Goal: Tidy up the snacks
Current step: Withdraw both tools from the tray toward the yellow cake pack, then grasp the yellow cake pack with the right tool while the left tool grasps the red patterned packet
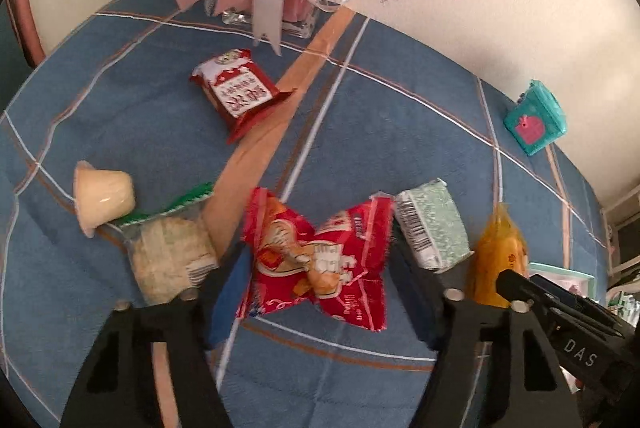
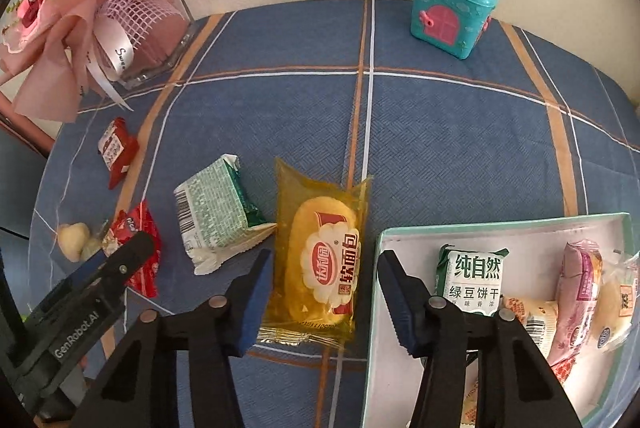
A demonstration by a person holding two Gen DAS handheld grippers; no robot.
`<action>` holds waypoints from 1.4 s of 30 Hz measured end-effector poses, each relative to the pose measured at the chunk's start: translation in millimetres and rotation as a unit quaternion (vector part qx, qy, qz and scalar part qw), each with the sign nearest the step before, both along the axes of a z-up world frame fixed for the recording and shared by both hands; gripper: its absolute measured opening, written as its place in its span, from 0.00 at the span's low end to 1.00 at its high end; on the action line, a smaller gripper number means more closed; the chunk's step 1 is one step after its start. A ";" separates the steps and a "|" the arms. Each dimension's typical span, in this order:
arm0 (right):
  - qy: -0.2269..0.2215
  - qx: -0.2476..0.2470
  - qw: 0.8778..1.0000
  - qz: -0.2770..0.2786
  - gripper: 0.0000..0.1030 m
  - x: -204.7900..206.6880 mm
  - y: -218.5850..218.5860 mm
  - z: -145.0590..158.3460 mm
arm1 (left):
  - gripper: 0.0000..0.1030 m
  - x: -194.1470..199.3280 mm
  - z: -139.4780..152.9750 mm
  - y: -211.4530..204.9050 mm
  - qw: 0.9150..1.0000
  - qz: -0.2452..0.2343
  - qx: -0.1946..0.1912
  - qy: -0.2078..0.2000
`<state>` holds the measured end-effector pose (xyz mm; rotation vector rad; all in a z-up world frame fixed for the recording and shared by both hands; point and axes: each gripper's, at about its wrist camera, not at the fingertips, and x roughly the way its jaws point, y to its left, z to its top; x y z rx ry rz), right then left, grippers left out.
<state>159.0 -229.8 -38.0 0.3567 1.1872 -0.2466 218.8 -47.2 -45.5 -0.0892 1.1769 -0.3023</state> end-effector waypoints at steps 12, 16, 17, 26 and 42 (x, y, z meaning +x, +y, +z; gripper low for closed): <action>-0.003 -0.004 1.000 0.027 0.47 3.9 14.6 8.5 | 0.64 1.0 -5.9 -1.7 1.000 0.003 0.007 0.015; 0.016 -0.019 0.999 0.021 0.47 9.1 14.5 -3.8 | 0.64 0.3 -5.9 1.4 1.000 0.006 0.001 0.017; 0.019 -0.018 0.999 0.020 0.46 10.1 14.2 -6.7 | 0.64 0.5 -6.4 1.6 1.000 0.006 -0.001 0.017; 0.019 -0.003 1.000 0.020 0.40 6.5 15.5 -10.7 | 0.60 -4.8 -4.3 2.6 1.000 0.012 -0.005 0.020; -0.027 0.015 0.999 0.029 0.40 -63.4 29.6 22.9 | 0.60 -41.6 29.5 12.5 1.000 0.020 -0.007 0.007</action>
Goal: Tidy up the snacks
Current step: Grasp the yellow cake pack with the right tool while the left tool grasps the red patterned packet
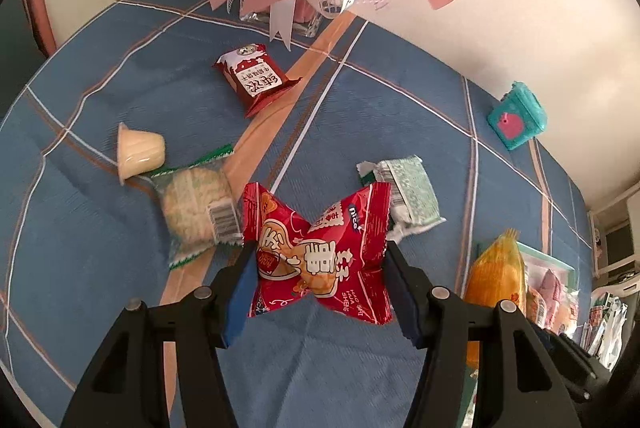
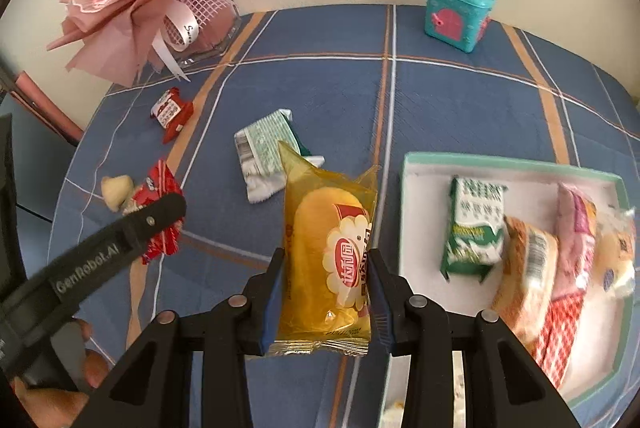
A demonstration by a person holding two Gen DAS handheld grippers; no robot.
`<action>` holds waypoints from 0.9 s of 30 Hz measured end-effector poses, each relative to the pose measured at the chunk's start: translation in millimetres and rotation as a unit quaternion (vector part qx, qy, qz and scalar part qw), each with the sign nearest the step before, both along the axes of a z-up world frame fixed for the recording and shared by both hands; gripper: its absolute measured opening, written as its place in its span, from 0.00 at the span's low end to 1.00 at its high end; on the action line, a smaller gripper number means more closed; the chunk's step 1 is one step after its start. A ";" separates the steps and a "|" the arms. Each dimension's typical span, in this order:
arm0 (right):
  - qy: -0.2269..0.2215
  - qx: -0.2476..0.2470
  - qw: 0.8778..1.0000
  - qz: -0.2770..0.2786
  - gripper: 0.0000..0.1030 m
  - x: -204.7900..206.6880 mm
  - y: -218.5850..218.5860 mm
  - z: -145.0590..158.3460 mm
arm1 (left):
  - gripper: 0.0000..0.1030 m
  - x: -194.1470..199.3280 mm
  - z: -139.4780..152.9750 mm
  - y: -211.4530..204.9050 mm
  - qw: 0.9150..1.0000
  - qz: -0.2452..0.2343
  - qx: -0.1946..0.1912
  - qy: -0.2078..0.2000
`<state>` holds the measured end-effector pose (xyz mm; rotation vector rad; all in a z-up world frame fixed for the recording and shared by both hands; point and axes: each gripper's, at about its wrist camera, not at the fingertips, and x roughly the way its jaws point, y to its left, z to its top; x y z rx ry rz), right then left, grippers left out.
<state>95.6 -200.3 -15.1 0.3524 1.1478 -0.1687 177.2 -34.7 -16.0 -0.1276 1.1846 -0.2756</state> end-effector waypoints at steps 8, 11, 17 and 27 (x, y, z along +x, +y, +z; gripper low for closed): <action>-0.008 0.025 1.000 -0.014 0.40 -40.9 -2.9 5.9 | 0.60 -31.9 15.9 -7.6 1.000 -0.017 0.014 -0.019; -0.011 0.028 0.999 -0.013 0.40 -55.4 -1.1 9.3 | 0.60 -42.9 22.4 -10.3 0.999 -0.024 0.020 -0.028; -0.020 0.029 0.999 -0.009 0.40 -75.3 0.4 18.9 | 0.60 -66.4 33.5 -16.7 0.998 -0.036 0.031 -0.046; -0.038 0.043 0.998 -0.034 0.40 -99.1 -31.6 29.8 | 0.61 -86.2 44.1 -41.7 0.996 -0.053 0.037 -0.065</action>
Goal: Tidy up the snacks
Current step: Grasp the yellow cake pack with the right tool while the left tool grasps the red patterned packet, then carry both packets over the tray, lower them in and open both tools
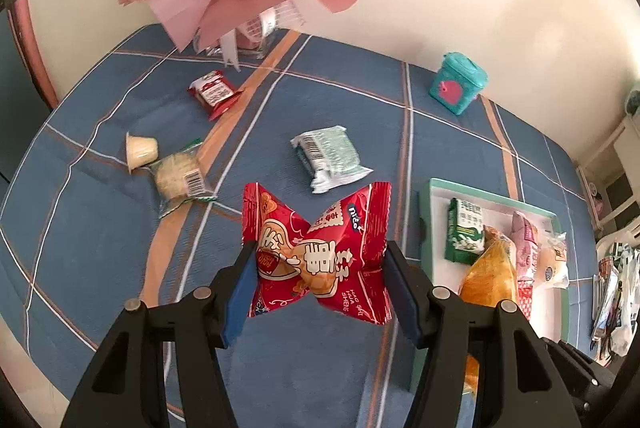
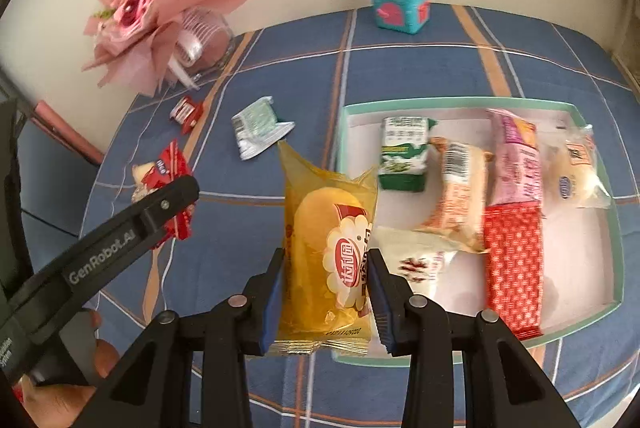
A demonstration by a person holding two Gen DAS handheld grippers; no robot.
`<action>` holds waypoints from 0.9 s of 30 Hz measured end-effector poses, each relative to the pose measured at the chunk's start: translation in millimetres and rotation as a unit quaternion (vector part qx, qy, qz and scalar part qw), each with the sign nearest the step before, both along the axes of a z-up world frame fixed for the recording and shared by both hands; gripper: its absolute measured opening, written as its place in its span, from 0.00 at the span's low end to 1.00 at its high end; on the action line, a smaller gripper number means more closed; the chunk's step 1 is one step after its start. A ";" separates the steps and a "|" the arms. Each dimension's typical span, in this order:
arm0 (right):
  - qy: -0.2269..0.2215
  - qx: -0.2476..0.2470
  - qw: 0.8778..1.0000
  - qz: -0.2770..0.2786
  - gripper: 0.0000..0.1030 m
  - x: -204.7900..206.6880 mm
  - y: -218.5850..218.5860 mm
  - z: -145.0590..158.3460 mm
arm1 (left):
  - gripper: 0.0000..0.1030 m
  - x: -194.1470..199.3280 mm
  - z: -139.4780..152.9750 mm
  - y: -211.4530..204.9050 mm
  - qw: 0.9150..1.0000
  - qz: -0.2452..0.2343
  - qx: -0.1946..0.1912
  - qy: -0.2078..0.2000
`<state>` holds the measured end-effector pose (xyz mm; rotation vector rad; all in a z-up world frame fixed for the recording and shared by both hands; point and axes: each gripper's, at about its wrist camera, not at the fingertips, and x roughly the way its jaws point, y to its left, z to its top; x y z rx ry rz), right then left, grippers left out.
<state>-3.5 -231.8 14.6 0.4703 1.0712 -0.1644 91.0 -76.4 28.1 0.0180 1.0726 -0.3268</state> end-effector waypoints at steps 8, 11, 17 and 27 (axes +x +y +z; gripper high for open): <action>0.004 -0.008 0.999 -0.051 0.40 -18.8 -48.0 1.0 | 0.61 -13.5 -2.5 -38.8 0.999 -0.033 0.003 0.006; 0.008 -0.011 0.997 -0.077 0.40 -27.9 -70.3 1.1 | 0.61 -21.6 -2.2 -56.0 0.999 -0.052 0.009 0.002; 0.019 -0.020 0.992 -0.125 0.40 -48.0 -110.4 0.0 | 0.61 -38.7 -3.7 -89.9 0.995 -0.096 0.021 -0.001; 0.028 -0.007 0.983 -0.180 0.40 -73.4 -154.4 -7.2 | 0.61 -73.6 -5.9 -141.2 0.985 -0.168 0.040 -0.008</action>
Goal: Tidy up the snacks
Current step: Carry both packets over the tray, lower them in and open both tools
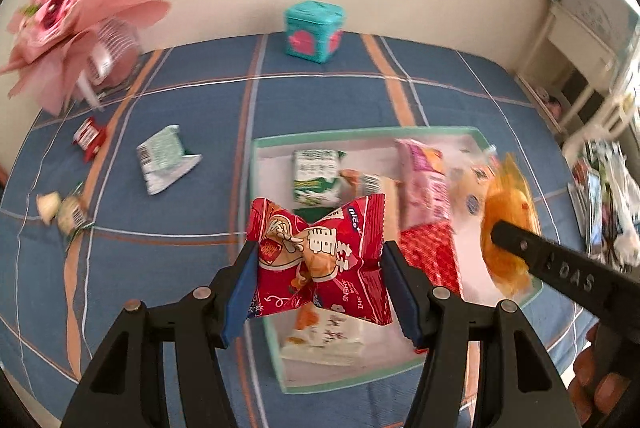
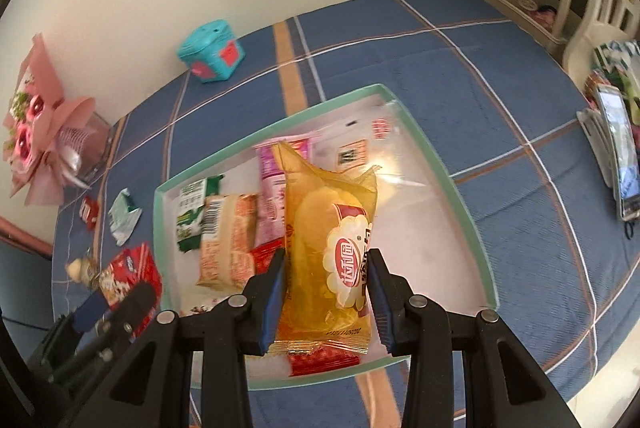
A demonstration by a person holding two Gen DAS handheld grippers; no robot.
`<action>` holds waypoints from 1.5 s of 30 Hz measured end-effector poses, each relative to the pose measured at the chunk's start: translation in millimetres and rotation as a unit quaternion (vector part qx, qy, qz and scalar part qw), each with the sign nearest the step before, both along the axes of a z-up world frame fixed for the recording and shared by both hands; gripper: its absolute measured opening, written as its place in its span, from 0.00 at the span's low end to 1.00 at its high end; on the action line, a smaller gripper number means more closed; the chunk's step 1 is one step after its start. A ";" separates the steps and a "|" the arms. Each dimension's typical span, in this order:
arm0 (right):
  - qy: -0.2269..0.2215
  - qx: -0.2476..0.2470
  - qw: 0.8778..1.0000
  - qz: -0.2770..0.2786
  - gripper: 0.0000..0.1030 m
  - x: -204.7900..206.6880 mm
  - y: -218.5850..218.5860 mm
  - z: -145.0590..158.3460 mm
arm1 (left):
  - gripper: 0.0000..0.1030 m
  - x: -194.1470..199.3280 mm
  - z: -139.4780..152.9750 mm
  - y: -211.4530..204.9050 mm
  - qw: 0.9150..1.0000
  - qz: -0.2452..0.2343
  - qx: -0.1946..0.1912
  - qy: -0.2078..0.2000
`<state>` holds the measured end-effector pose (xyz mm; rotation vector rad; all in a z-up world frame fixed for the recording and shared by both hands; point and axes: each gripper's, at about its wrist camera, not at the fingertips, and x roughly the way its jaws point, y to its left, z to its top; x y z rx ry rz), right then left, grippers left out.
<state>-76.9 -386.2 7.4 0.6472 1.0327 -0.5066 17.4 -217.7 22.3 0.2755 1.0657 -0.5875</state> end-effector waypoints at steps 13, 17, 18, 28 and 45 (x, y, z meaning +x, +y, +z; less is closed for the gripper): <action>0.023 0.011 1.000 -0.009 0.40 -0.7 -8.6 -16.6 | 0.61 -32.0 -20.5 -45.1 0.997 -0.070 0.043 -0.003; 0.035 0.016 0.999 -0.007 0.40 0.8 -8.6 -24.3 | 0.61 -32.5 -29.2 -48.5 0.996 -0.073 0.053 0.002; 0.036 0.017 0.999 -0.007 0.40 0.9 -8.3 -25.3 | 0.61 -32.7 -30.9 -48.7 0.996 -0.073 0.055 0.003; 0.040 0.016 0.999 -0.006 0.41 1.2 -7.1 -25.5 | 0.62 -28.7 -36.8 -45.9 0.996 -0.070 0.059 0.018; 0.044 0.010 0.999 -0.004 0.47 2.0 -3.9 -25.0 | 0.69 -2.8 -29.8 -20.6 0.999 -0.016 0.026 0.036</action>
